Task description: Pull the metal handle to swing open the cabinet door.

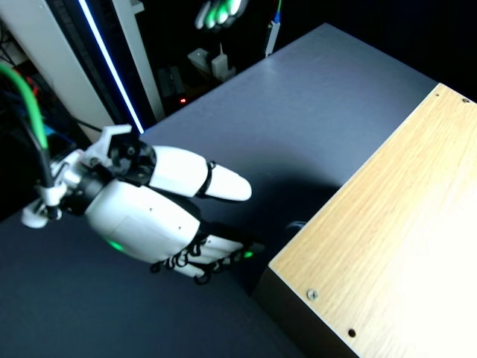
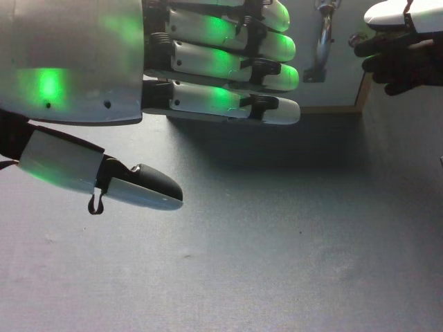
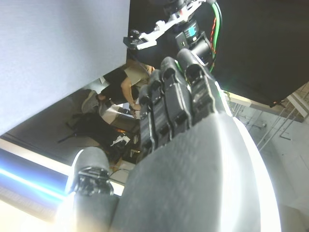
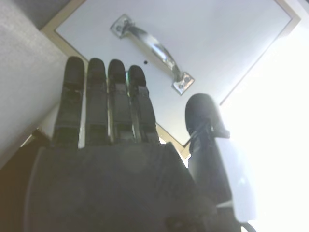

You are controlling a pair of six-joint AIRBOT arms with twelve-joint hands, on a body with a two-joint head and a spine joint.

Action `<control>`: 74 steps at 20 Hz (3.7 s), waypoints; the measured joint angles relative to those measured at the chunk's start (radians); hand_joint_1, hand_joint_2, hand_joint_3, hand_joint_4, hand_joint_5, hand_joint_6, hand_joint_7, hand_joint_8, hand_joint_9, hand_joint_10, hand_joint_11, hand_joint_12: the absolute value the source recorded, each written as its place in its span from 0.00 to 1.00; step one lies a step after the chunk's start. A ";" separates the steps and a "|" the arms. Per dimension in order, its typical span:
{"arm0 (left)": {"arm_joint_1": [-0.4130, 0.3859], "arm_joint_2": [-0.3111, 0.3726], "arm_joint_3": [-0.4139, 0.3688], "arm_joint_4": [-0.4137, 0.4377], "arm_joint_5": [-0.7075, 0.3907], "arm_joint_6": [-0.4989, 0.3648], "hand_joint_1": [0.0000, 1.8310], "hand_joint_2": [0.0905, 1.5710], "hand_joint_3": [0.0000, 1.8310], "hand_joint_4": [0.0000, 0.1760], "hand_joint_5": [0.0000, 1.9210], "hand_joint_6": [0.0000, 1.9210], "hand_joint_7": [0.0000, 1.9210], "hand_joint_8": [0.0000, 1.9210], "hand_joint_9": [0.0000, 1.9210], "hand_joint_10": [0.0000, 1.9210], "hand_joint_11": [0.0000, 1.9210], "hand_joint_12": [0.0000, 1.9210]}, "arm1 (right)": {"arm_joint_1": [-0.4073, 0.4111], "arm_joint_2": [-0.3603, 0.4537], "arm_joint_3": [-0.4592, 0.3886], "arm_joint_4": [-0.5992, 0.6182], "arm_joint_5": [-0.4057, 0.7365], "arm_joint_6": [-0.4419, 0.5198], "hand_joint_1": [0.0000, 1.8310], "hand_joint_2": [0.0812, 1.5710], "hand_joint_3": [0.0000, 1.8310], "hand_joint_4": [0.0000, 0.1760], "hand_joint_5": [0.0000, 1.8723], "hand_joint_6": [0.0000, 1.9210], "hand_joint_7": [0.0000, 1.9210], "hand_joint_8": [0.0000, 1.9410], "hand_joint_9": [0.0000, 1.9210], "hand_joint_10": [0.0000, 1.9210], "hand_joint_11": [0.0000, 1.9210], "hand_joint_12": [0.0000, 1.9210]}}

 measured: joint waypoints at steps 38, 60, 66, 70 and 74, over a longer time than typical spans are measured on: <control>0.000 0.000 0.000 0.000 0.000 0.000 0.00 0.83 0.00 0.00 0.14 0.00 0.15 0.00 0.14 0.00 0.00 0.32 | -0.059 -0.107 0.114 -0.026 0.124 0.000 0.00 0.86 0.00 0.00 0.17 0.00 0.17 0.00 0.16 0.00 0.00 0.44; 0.000 0.000 0.000 0.000 0.000 0.000 0.00 0.83 0.00 0.00 0.13 0.00 0.15 0.00 0.14 0.00 0.00 0.31 | -0.094 -0.132 0.134 -0.029 0.182 0.000 0.00 0.86 0.00 0.00 0.18 0.00 0.18 0.00 0.16 0.00 0.00 0.45; 0.000 0.000 0.000 0.000 0.000 0.000 0.00 0.83 0.00 0.00 0.14 0.00 0.15 0.00 0.14 0.00 0.00 0.32 | -0.103 -0.122 0.125 -0.029 0.198 0.000 0.00 0.86 0.00 0.00 0.17 0.00 0.17 0.00 0.16 0.00 0.00 0.44; 0.000 0.000 0.000 0.000 0.000 0.000 0.00 0.83 0.00 0.00 0.14 0.00 0.15 0.00 0.14 0.00 0.00 0.32 | -0.104 -0.111 0.108 -0.028 0.203 0.000 0.00 0.86 0.00 0.00 0.18 0.00 0.17 0.00 0.16 0.00 0.00 0.44; 0.000 0.000 0.000 0.000 0.001 0.000 0.00 0.83 0.00 0.00 0.13 0.00 0.15 0.00 0.14 0.00 0.00 0.31 | -0.105 -0.104 0.093 -0.023 0.205 0.000 0.00 0.86 0.00 0.00 0.18 0.00 0.17 0.00 0.15 0.00 0.00 0.44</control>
